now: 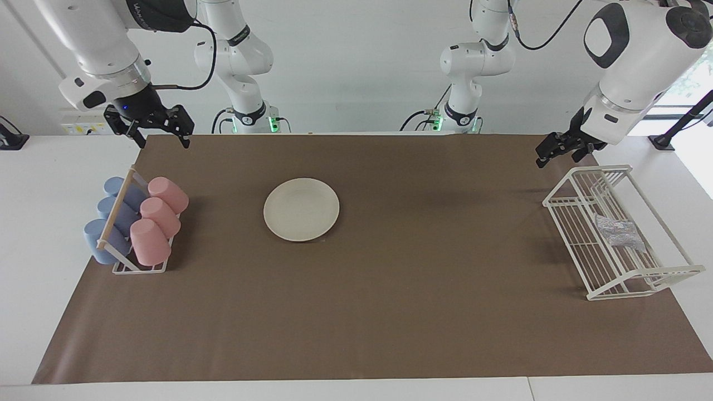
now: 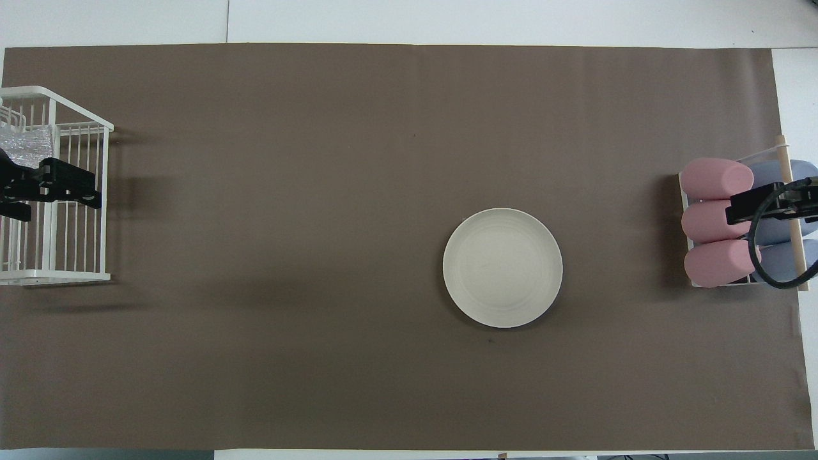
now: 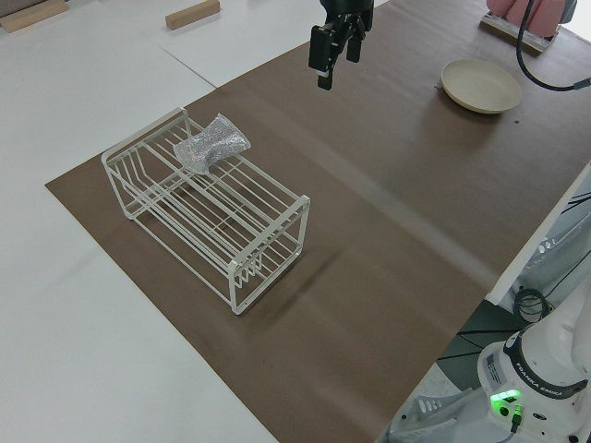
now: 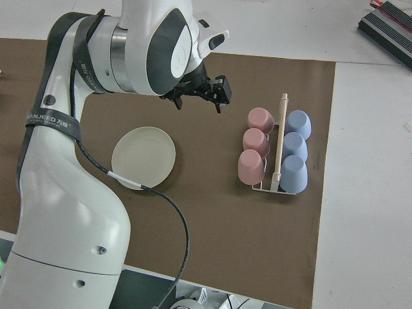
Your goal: Wipe plate with sponge
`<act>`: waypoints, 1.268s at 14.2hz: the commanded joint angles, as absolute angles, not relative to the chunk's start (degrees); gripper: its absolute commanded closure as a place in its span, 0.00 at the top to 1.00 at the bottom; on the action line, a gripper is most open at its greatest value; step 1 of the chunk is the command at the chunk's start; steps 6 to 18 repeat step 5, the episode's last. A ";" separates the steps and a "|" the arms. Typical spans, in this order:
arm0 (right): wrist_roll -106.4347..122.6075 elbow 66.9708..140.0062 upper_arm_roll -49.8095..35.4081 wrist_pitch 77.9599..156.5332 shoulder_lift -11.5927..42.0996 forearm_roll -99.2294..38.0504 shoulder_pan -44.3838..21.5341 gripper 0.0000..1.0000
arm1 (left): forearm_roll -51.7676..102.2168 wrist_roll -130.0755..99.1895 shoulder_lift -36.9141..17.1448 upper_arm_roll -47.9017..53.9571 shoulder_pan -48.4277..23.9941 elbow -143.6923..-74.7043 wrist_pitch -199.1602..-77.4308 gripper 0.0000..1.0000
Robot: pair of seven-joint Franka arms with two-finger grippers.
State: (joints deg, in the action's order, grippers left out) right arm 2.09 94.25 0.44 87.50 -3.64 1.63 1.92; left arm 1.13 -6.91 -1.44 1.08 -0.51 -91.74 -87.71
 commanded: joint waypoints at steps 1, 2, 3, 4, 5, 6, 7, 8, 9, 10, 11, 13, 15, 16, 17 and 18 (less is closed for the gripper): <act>1.05 95.19 -0.09 86.84 -4.66 2.72 2.29 1.00 | 0.18 -6.77 0.00 0.88 -0.79 -92.20 -87.01 1.00; 1.05 95.19 -0.09 86.84 -4.66 2.72 2.29 1.00 | 0.18 -6.77 -0.09 0.97 -0.79 -92.20 -87.01 1.00; 1.05 95.19 -0.09 86.84 -4.66 2.72 2.29 1.00 | 0.18 -6.77 0.00 0.97 -0.97 -92.20 -87.01 1.00; 1.05 95.19 -0.09 86.84 -4.66 2.72 2.29 1.00 | 0.26 -6.68 0.00 0.97 -0.97 -92.20 -87.10 1.00; 1.05 95.19 -0.09 86.84 -4.66 2.72 2.29 1.00 | 0.26 -6.77 0.00 0.97 -1.05 -92.20 -87.10 1.00; 1.05 95.19 -0.09 86.84 -4.66 2.72 2.29 1.00 | 0.26 -6.77 0.00 0.97 -1.05 -92.20 -87.10 1.00; 1.05 95.19 -0.09 86.84 -4.66 2.72 2.29 1.00 | 0.26 -6.77 0.00 0.97 -1.05 -92.20 -87.10 1.00; 1.05 95.19 -0.09 86.84 -4.66 2.72 2.29 1.00 | 0.26 -6.77 0.00 0.97 -1.05 -92.20 -87.10 1.00; 1.05 95.19 -0.09 86.84 -4.66 2.72 2.29 1.00 | 0.26 -6.77 0.00 0.97 -1.05 -92.20 -87.10 1.00; 1.05 95.19 -0.09 86.84 -4.66 2.72 2.29 1.00 | 0.26 -6.77 0.00 0.97 -1.05 -92.20 -87.10 1.00; 1.05 95.19 -0.09 86.84 -4.66 2.72 2.29 1.00 | 0.26 -6.77 0.00 0.97 -1.05 -92.20 -87.10 1.00; 1.05 95.19 -0.09 86.84 -4.66 2.72 2.29 1.00 | 0.26 -6.77 0.00 0.97 -1.05 -92.20 -87.10 1.00; 1.05 95.19 -0.09 86.84 -4.66 2.72 2.29 1.00 | 0.26 -6.77 0.00 0.97 -1.05 -92.20 -87.10 1.00; 1.05 95.19 -0.09 86.84 -4.66 2.72 2.29 1.00 | 0.26 -6.77 0.00 0.97 -1.05 -92.20 -87.10 1.00; 1.05 95.19 -0.09 86.84 -4.66 2.72 2.29 1.00 | 0.26 -6.77 0.00 0.97 -1.05 -92.20 -87.10 1.00; 1.05 95.19 -0.09 86.84 -4.66 2.72 2.29 1.00 | 0.26 -6.77 0.00 0.97 -1.05 -92.20 -87.10 1.00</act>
